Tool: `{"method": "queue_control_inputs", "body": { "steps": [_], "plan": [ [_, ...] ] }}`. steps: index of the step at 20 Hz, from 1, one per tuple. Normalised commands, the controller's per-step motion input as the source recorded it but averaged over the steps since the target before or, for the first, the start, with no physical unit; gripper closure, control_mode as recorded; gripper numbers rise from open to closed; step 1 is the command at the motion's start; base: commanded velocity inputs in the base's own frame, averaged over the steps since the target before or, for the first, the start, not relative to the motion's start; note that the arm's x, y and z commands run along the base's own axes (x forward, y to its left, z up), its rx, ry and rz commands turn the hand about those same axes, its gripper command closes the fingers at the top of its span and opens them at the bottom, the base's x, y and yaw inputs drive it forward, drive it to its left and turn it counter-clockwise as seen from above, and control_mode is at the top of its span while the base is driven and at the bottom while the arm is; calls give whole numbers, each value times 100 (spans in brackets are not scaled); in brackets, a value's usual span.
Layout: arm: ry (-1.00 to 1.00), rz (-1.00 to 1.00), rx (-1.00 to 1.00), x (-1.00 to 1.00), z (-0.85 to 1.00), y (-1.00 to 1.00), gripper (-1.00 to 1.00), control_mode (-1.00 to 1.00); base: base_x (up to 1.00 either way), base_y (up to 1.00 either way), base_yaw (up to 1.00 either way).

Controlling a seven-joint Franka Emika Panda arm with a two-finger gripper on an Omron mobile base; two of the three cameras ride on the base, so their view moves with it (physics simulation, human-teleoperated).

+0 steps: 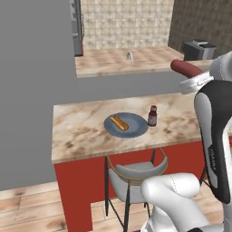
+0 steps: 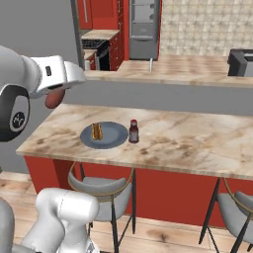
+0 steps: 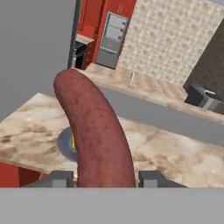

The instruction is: Move the hot dog bun to the plate on the dining table and place the condiment next to that plate. Then navigate to the fridge and take the sausage and place it on the plate as well.

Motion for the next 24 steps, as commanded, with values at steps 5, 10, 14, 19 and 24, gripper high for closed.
{"method": "queue_control_inputs", "body": {
  "steps": [5,10,14,19,24],
  "plan": [
    [33,5,0,100,-34,16,100,-100,0,0,0],
    [32,12,-7,100,-77,23,100,-100,0,0,0],
    [24,5,-10,100,-99,28,100,-100,0,0,0],
    [17,0,-10,100,-92,37,100,-100,0,0,0],
    [14,0,0,97,-50,-1,100,-100,0,0,0]
  ]
}}
